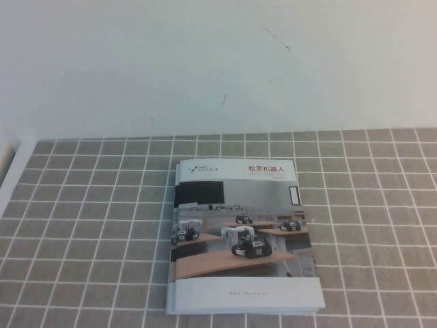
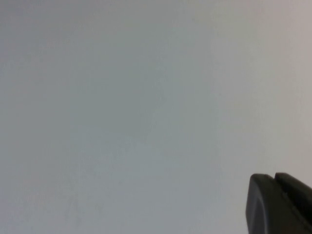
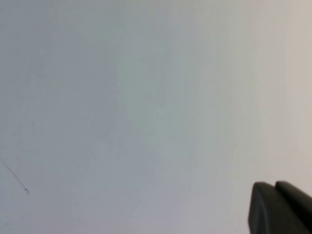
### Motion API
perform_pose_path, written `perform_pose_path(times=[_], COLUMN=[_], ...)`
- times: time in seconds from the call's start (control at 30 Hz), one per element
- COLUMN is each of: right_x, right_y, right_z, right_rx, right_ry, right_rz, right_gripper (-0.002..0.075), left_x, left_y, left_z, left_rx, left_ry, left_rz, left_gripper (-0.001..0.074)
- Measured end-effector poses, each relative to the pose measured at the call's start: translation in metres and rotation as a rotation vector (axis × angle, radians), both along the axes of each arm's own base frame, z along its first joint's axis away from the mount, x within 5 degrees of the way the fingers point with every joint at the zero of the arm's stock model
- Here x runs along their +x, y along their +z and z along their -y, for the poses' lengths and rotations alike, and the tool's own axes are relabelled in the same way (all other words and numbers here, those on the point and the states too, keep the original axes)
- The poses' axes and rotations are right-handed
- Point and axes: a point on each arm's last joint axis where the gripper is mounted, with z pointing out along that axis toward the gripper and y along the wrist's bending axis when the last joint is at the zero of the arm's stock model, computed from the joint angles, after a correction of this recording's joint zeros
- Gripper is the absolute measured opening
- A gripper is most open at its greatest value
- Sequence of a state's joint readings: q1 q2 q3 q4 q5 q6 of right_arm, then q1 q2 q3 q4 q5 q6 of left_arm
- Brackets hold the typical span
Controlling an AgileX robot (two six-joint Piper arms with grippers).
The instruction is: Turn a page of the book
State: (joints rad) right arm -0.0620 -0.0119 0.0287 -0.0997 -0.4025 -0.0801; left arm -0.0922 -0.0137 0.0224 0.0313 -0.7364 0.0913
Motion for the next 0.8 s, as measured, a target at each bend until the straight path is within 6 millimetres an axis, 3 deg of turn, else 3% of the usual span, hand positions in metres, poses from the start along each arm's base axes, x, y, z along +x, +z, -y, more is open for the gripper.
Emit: perform_pose_path(times=[0.2, 0.33, 0.43, 0.57, 0.67, 0.8], right_x=[-0.003, -0.004, -0.009, -0.022, -0.020, 0.001], right_y=[0.006, 0.014, 0.036, 0.073, 0.091, 0.107], right_z=[-0.001, 0.000, 0.001, 0.001, 0.000, -0.005], right_rx=[0.000, 0.005, 0.026, 0.232, 0.306, 0.331], right_ry=[0.009, 0.006, -0.003, 0.048, 0.066, 0.103], right_rz=[0.072, 0.060, -0.001, -0.138, -0.289, -0.518], right_gripper=[-0.0003, -0.0003, -0.0003, -0.0003, -0.0003, -0.0003], left_x=[-0.001, 0.007, 0.002, -0.001, 0.009, 0.050], left_y=[0.001, 0.004, 0.027, 0.065, 0.085, 0.093], left_z=[0.000, 0.000, -0.001, -0.003, -0.002, 0.003], left_rx=[-0.018, -0.022, -0.023, -0.024, -0.039, -0.062], left_ry=[-0.018, -0.023, -0.015, -0.008, -0.015, -0.032], left_rz=[0.006, -0.175, -0.287, -0.388, -0.498, -0.787], left_gripper=[-0.0004, -0.0004, -0.0004, -0.0004, -0.0004, -0.0004])
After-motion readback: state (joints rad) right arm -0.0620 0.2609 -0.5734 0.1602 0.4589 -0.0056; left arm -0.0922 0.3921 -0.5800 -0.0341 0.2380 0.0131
